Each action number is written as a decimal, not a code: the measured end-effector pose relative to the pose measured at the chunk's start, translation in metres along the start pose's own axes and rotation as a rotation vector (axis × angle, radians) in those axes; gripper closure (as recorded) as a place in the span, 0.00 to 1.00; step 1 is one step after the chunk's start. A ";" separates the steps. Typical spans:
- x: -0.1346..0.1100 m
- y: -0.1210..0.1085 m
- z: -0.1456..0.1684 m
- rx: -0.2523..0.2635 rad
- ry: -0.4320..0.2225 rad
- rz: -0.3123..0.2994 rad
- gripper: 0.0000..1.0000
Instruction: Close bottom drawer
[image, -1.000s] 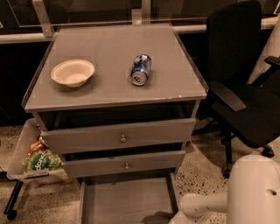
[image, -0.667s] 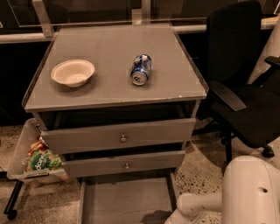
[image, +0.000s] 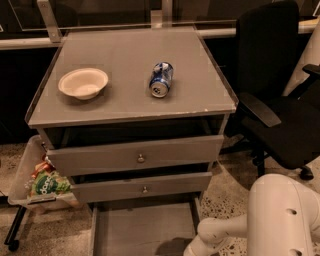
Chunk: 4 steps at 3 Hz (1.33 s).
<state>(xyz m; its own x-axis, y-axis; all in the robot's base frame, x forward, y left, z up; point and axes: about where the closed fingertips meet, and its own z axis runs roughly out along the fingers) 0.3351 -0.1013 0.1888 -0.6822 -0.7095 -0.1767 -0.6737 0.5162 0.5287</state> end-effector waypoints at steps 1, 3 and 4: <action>-0.009 -0.004 0.000 0.016 -0.001 -0.014 1.00; -0.009 -0.004 0.000 0.016 -0.001 -0.014 0.58; -0.009 -0.004 0.000 0.016 -0.001 -0.014 0.35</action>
Offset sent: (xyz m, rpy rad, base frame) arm 0.0084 0.0042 -0.0008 -0.0056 -0.0174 0.0074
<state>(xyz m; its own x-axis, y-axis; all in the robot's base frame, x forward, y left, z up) 0.3443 -0.0966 0.1879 -0.6728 -0.7162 -0.1852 -0.6879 0.5137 0.5127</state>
